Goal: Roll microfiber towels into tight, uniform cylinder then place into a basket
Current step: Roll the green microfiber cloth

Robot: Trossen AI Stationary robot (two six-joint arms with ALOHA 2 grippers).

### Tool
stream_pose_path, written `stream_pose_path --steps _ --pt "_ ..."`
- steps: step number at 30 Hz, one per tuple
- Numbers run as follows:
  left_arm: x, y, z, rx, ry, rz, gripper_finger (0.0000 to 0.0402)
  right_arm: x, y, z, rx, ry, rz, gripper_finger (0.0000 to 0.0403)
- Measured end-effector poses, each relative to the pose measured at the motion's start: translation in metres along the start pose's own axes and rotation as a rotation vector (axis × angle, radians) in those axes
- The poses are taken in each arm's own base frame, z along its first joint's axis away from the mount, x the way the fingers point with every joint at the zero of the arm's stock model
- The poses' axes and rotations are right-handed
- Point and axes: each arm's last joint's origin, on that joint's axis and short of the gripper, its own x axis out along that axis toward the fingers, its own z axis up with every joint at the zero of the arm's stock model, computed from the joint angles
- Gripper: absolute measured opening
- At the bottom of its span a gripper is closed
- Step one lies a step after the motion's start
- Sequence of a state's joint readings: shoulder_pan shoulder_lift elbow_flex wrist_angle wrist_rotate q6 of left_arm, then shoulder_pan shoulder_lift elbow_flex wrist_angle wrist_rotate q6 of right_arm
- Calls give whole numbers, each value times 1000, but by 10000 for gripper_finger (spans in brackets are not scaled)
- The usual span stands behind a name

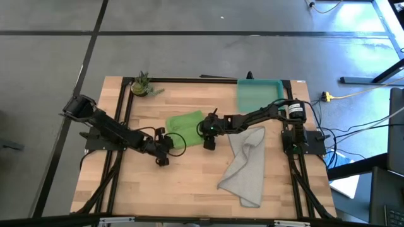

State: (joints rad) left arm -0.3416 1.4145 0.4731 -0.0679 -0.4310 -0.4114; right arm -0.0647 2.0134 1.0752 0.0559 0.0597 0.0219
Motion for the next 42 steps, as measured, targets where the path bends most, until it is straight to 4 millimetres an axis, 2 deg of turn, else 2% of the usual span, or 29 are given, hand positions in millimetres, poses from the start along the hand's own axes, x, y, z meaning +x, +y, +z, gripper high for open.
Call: stream_pose_path --steps 7,15,20,24,37,42 --pt "-8 13 27 -119 66 -32 3 1 0 0 -1 -11 5 174" --pt "-13 41 56 -219 154 58 2 2 0 0 -3 -8 9 174" --pt "-8 61 56 -334 205 96 1 2 0 -1 -3 -7 9 174" --pt "2 69 53 -362 247 127 1 2 0 -1 -4 -5 10 174" --pt "39 70 40 -336 367 197 1 0 0 0 -4 -11 10 174" --pt "41 70 40 -337 363 197 0 -16 -1 5 -30 -1 9 174"
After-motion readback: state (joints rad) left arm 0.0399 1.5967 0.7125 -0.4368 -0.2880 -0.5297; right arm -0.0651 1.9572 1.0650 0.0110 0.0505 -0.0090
